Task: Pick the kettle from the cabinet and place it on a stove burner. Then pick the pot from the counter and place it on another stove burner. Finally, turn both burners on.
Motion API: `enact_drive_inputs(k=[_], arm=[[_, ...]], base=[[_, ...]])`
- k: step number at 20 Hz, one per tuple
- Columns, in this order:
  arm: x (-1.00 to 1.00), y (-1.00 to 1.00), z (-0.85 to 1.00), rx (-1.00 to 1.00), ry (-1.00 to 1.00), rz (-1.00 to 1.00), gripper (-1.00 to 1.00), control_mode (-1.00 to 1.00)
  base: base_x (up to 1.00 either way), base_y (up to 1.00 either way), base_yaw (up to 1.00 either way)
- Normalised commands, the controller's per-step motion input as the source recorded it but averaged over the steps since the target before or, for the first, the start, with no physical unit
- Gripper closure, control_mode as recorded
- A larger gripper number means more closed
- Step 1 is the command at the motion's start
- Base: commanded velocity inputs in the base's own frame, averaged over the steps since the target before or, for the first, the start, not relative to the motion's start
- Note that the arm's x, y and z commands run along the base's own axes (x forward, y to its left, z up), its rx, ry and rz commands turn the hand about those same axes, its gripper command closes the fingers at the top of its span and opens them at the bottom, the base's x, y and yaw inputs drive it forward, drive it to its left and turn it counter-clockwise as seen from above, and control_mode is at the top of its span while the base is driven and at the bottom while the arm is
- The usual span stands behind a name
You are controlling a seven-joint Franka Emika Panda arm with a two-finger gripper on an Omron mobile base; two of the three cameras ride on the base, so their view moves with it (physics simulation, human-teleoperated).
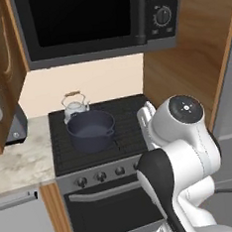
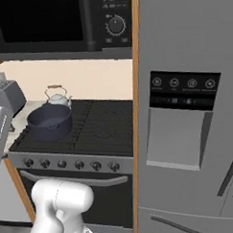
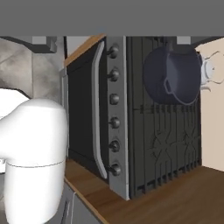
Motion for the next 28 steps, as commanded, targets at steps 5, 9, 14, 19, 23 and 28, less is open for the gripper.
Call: enact_drive_inputs(k=[5,9,14,19,23,28], arm=[[0.0,0.0,0.0,0.0,0.0,0.0,-1.0,1.0],[0.0,0.0,0.0,0.0,0.0,0.0,-1.0,1.0],[0.0,0.0,0.0,0.0,0.0,0.0,-1.0,1.0],[0.0,0.0,0.0,0.0,0.0,0.0,-1.0,1.0],[0.0,0.0,0.0,0.0,0.0,0.0,-1.0,1.0],[0.0,0.0,0.0,0.0,0.0,0.0,-1.0,1.0]], base=[[-0.19,-0.46,-0.06],[-0.03,-0.42,-0.02],[0.0,-0.27,0.0],[0.12,-0.01,0.05],[0.17,0.0,0.11],[0.25,0.0,0.11]])
